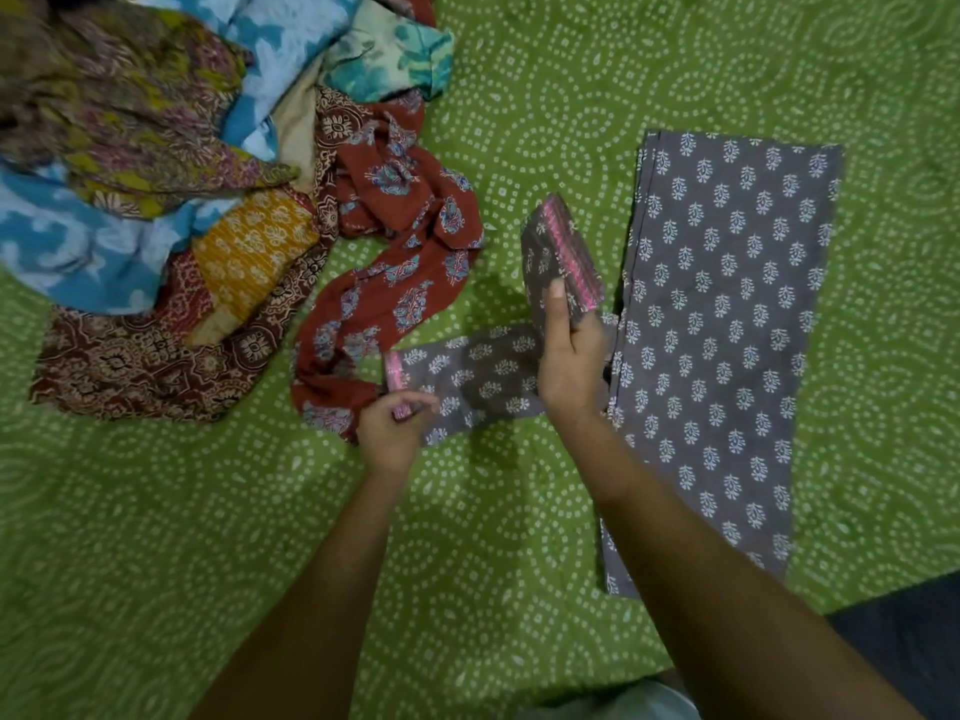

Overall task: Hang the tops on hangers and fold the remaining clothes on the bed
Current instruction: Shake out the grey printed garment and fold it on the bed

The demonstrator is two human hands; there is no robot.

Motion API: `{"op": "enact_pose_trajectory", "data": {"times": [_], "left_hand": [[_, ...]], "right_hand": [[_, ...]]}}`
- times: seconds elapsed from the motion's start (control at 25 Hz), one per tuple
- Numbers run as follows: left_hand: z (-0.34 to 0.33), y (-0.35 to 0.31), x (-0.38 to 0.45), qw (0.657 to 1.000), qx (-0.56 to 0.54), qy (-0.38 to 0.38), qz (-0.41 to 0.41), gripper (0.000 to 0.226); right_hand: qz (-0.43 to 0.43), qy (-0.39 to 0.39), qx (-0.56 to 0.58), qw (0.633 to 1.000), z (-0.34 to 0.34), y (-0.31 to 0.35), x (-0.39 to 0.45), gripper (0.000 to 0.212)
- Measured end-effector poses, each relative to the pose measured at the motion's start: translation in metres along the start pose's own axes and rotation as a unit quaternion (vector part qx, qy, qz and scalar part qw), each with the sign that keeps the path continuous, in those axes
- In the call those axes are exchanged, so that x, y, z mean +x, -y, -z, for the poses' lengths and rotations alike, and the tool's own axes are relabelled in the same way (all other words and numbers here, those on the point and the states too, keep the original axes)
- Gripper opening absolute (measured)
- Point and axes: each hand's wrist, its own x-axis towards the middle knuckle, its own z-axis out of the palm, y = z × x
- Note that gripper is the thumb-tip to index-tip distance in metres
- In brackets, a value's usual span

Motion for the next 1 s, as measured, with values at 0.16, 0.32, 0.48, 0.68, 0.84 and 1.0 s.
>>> {"op": "enact_pose_trajectory", "data": {"times": [0.16,0.32,0.48,0.68,0.84,1.0], "left_hand": [[0.029,0.011,-0.005,0.985,-0.061,0.120,0.105,0.041],[0.030,0.026,0.000,0.992,-0.050,0.072,0.093,0.038],[0.016,0.019,0.000,0.979,-0.148,-0.022,0.140,0.016],[0.003,0.022,0.000,0.992,0.105,-0.054,0.046,0.029],[-0.007,0.021,0.001,0.971,0.210,-0.109,0.015,0.029],[-0.012,0.023,-0.001,0.975,0.160,-0.151,0.009,0.028]], "right_hand": [[0.082,0.132,-0.158,0.975,-0.016,-0.019,-0.042,0.029],[0.202,0.298,-0.383,0.851,-0.041,-0.048,-0.071,0.056],[0.191,0.440,-0.490,0.728,-0.051,-0.066,-0.086,0.066],[0.252,0.354,-0.570,0.697,-0.029,-0.086,-0.078,0.064],[0.163,0.344,-0.603,0.701,0.017,-0.098,-0.053,0.068],[0.184,0.452,-0.490,0.722,0.053,-0.106,-0.047,0.065]]}}
